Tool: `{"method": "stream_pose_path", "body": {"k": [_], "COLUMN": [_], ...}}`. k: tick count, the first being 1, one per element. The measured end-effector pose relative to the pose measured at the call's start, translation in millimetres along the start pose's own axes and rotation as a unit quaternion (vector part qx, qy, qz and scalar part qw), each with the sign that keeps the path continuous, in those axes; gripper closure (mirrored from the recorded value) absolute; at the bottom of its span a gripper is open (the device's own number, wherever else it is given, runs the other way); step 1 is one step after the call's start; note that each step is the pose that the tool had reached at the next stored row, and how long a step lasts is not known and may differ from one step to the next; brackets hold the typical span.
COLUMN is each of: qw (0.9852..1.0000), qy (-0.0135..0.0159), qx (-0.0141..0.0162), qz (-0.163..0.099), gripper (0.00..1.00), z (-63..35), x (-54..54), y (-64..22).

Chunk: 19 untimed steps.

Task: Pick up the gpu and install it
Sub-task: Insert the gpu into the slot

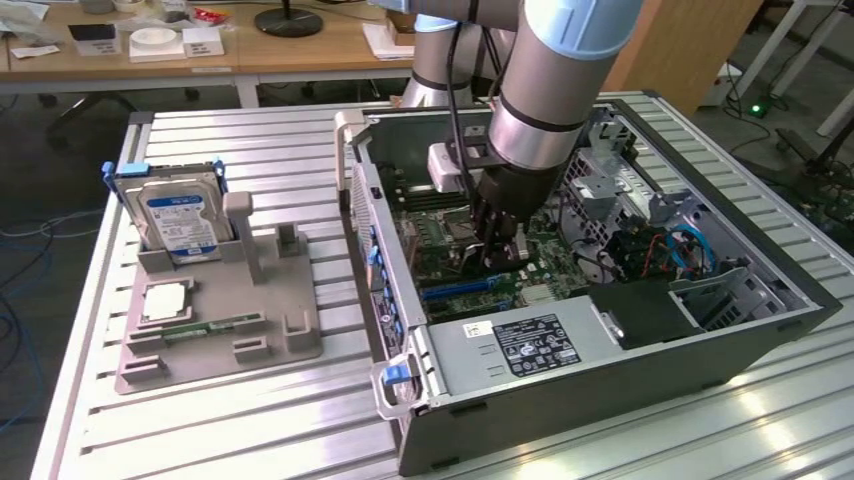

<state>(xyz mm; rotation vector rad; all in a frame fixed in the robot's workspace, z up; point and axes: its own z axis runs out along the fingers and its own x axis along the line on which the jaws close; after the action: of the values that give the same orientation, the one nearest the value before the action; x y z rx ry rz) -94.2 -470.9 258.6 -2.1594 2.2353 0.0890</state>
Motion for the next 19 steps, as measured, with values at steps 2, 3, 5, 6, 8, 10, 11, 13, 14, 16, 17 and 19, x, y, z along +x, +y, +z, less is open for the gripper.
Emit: {"method": "stream_pose_path", "body": {"k": [2, 3, 5, 6, 8, 10, 11, 13, 14, 16, 17, 19], "qw": [1.0000, 1.0000, 1.0000, 1.0000, 1.0000, 1.0000, 1.0000, 1.0000, 1.0000, 1.0000, 1.0000, 1.0000], "qy": [0.0002, 0.0001, 0.0000, 0.0001, 0.0001, 0.0000, 0.0000, -0.0001, -0.0001, -0.0001, -0.0001, 0.0000], "qx": [-0.0001, -0.0001, -0.0001, -0.0001, 0.0012, 0.0022, 0.0027, 0.0035, 0.0036, 0.0038, 0.0039, 0.0040], "qz": [0.000, 0.000, 0.000, 0.000, 0.000, 0.000, 0.000, -0.001, -0.001, -0.001, -0.001, -0.001], "gripper": [0.73, 0.73, 0.73, 0.73, 0.73, 0.73, 0.73, 0.73, 0.73, 0.73, 0.73, 0.73], "z": [0.9, 1.6, 3.8, 4.2, 4.4, 4.6, 4.6, 4.6, 4.6, 4.6, 4.7, 4.9], "x": [0.2, 0.2, 0.3, 0.4, 0.4, 0.4, 0.4, 0.5, 0.5, 0.5, 0.5, 0.6], "y": [1.0, 1.6, 1.8, 1.9, 2.7, 3.3, 3.7, 4.4, 4.4, 4.4, 4.4, 4.5]}}
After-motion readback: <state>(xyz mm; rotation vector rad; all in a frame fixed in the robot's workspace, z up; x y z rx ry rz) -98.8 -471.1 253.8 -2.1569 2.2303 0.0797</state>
